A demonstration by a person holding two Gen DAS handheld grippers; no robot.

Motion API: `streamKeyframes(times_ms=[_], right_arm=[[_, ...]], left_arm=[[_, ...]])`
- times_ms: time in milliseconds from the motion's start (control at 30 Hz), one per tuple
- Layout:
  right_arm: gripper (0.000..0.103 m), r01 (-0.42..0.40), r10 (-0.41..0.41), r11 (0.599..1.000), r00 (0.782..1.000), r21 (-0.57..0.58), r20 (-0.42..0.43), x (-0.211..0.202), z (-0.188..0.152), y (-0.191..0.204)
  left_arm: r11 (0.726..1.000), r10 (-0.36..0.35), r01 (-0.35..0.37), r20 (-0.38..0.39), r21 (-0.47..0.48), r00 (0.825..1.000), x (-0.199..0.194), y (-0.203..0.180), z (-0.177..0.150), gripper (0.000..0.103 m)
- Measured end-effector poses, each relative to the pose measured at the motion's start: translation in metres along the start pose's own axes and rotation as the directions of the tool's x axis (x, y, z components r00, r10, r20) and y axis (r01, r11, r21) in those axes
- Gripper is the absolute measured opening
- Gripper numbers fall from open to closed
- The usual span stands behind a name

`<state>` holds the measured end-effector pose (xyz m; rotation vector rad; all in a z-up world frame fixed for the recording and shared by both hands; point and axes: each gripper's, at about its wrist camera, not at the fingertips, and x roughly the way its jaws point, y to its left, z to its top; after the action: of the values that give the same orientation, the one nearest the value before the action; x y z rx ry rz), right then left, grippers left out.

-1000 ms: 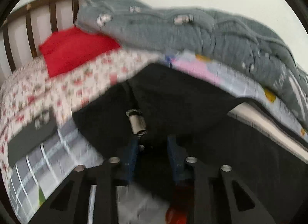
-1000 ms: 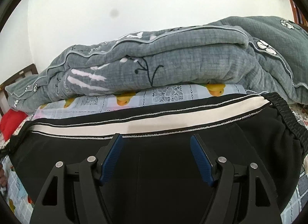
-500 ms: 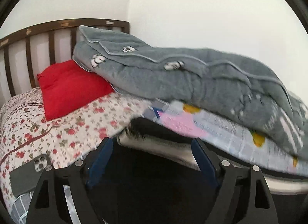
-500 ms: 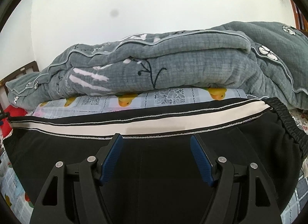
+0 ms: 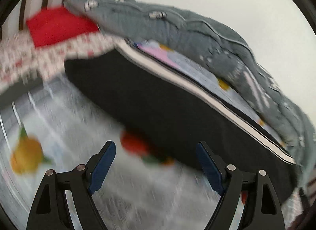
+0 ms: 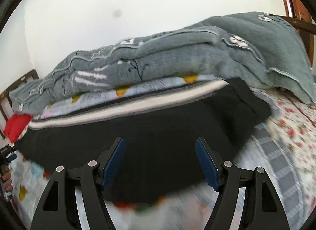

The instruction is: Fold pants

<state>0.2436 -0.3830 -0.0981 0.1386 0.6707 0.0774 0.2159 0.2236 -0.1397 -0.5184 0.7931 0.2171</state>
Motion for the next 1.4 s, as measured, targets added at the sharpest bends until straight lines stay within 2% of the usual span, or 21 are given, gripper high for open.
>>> streamKeyframes(times_ms=[100,200,367,500,567,833,967,1000,1033,1067,1100,1133,1167,1233,1400], right_arm=[[0.073,0.023,-0.023,1.0,0.999,-0.004,-0.037,-0.025,-0.025,-0.02],[0.073,0.029,-0.027,0.999,0.996,0.021,-0.08,-0.035,-0.045,-0.037],[0.072,-0.044,0.067,0.987,0.986,0.152,-0.154,-0.024,-0.059,-0.06],[0.072,-0.079,0.111,0.977,0.982,0.199,-0.151,-0.009,-0.051,-0.059],[0.072,-0.086,0.126,0.972,0.976,0.219,-0.177,0.004,-0.046,-0.056],[0.058,-0.112,0.192,0.936,0.957,0.335,-0.216,0.062,-0.019,-0.064],[0.056,-0.122,0.22,0.912,0.951,0.393,-0.215,0.085,-0.006,-0.067],[0.051,-0.124,0.225,0.906,0.95,0.404,-0.215,0.089,-0.004,-0.068],[0.043,-0.123,0.23,0.9,0.95,0.419,-0.214,0.096,-0.003,-0.07],[0.038,-0.125,0.234,0.894,0.949,0.431,-0.21,0.1,-0.002,-0.071],[0.021,-0.124,0.237,0.888,0.949,0.443,-0.21,0.105,-0.002,-0.073],[0.014,-0.11,0.233,0.88,0.948,0.461,-0.218,0.109,-0.003,-0.076],[0.012,-0.123,0.251,0.866,0.945,0.485,-0.209,0.109,-0.004,-0.079],[0.008,-0.151,0.273,0.853,0.945,0.499,-0.18,0.1,-0.006,-0.084],[0.007,-0.177,0.256,0.87,0.96,0.46,-0.114,0.06,-0.015,-0.082]], left_arm=[[0.997,-0.071,0.07,-0.052,-0.016,0.996,-0.005,0.002,-0.027,0.081],[0.993,-0.114,0.114,-0.06,-0.01,0.992,-0.009,0.0,-0.042,0.081],[0.985,-0.167,0.162,-0.097,-0.049,0.981,-0.01,-0.005,-0.045,0.081],[0.979,-0.189,0.18,-0.105,-0.095,0.976,-0.003,-0.007,-0.038,0.081],[0.975,-0.196,0.183,-0.104,-0.124,0.975,0.004,-0.008,-0.032,0.081],[0.934,-0.237,0.203,-0.088,-0.293,0.967,0.046,0.001,0.006,0.08],[0.935,-0.211,0.176,-0.081,-0.308,0.974,0.062,-0.002,0.02,0.078],[0.937,-0.202,0.169,-0.079,-0.307,0.976,0.065,-0.004,0.022,0.077],[0.938,-0.195,0.162,-0.078,-0.307,0.978,0.067,-0.005,0.024,0.074],[0.942,-0.172,0.142,-0.076,-0.304,0.982,0.069,-0.006,0.025,0.061],[0.947,-0.144,0.113,-0.08,-0.301,0.986,0.071,-0.006,0.025,0.049],[0.953,-0.099,0.068,-0.091,-0.296,0.991,0.071,-0.004,0.025,0.019],[0.96,-0.048,0.015,-0.11,-0.281,0.993,0.072,-0.002,0.024,0.013],[0.972,-0.047,0.022,-0.102,-0.236,0.994,0.063,0.0,0.022,0.012],[0.983,-0.022,0.006,-0.086,-0.182,0.996,0.031,0.005,0.001,0.01]])
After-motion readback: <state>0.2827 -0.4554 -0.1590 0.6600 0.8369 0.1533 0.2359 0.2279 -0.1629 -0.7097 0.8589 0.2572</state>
